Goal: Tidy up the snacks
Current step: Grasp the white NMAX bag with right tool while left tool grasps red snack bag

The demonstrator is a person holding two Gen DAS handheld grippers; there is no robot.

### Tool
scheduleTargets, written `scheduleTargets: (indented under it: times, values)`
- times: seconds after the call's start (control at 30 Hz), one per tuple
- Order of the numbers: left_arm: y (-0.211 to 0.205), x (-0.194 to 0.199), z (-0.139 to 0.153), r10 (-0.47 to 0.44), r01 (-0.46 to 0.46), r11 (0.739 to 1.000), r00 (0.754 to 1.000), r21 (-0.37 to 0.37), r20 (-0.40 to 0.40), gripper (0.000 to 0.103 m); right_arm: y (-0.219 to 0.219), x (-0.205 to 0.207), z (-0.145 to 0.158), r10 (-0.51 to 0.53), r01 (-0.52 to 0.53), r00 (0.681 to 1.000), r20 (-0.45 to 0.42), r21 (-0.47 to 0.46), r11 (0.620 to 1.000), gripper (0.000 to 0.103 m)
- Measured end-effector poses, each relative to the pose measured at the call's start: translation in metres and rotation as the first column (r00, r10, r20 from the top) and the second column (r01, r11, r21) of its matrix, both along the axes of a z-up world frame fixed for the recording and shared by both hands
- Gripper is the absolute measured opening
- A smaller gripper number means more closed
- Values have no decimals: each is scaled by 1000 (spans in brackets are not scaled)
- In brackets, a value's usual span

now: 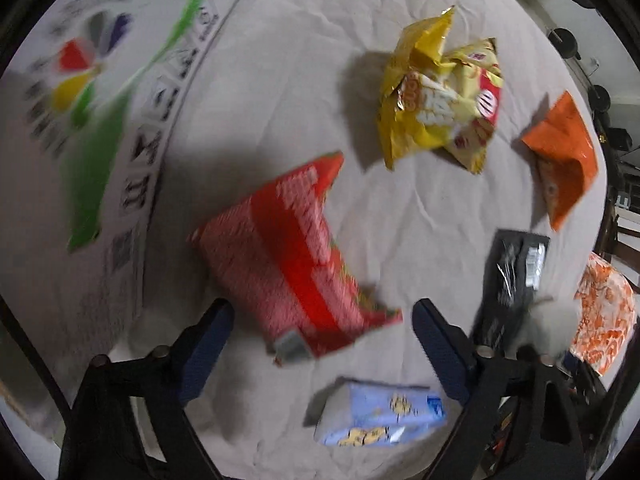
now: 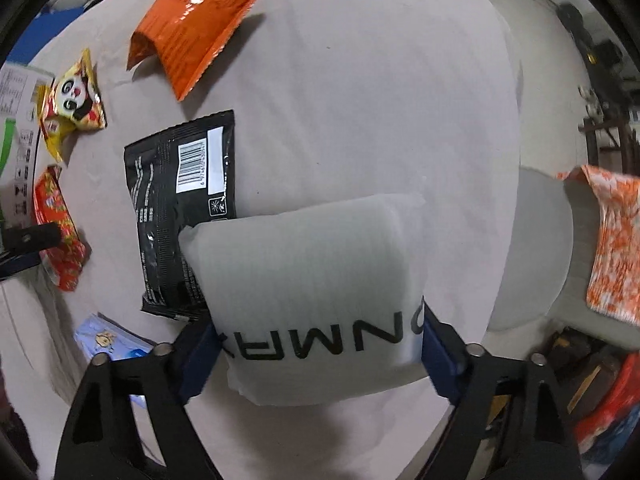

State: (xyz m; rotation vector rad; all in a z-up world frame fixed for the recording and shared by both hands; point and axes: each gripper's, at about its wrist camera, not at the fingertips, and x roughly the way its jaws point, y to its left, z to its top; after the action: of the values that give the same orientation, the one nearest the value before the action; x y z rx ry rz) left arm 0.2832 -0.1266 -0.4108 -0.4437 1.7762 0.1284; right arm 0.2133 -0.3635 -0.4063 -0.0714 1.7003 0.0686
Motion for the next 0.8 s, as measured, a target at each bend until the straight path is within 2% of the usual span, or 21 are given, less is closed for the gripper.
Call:
scheduleTargets:
  times: [0.03, 0.1, 0.17, 0.23, 0.3, 0.33, 0.4, 0.43, 0.53, 0.67, 0.8]
  values:
    - [-1, 1, -4, -8, 9, 1000, 1000, 10, -11, 72, -4, 0, 2, -16, 16, 1000, -11, 1, 1000, 85]
    - [-2, 1, -9, -17, 17, 999, 1000, 37, -16, 54, -10, -3, -2, -54, 55, 998, -35, 5, 998, 83]
    - [-6, -2, -10, -66, 65, 995, 998, 74, 1, 50, -16, -7, -3, -83, 84, 995, -52, 8, 996, 82]
    - [-17, -9, -5, -164, 161, 982, 986, 103, 18, 47, -22, -15, -5, -105, 106, 990, -90, 10, 994, 81]
    - [-33, -21, 1, -295, 286, 944, 955, 163, 31, 45, -25, -28, -11, -118, 122, 984, -130, 26, 992, 80]
    - [-45, -30, 2, -381, 366, 906, 924, 215, 33, 46, -26, -34, -14, -122, 127, 983, -138, 32, 991, 81]
    - [-54, -42, 1, -452, 429, 866, 892, 257, 32, 48, -28, -44, -21, -135, 139, 982, -132, 23, 990, 82]
    - [-56, -47, 0, -466, 440, 855, 884, 273, 36, 49, -30, -47, -22, -148, 152, 981, -125, 19, 988, 83]
    - [-58, -55, -4, -461, 434, 855, 887, 284, 35, 51, -37, -55, -29, -195, 197, 975, -105, 10, 980, 84]
    - [-50, -65, -8, -430, 403, 877, 901, 261, 56, 48, -41, -72, -40, -193, 191, 977, -90, -32, 981, 85]
    - [-31, -70, 3, -434, 399, 875, 897, 275, 80, 43, -40, -79, -39, -210, 208, 976, -64, -39, 977, 77]
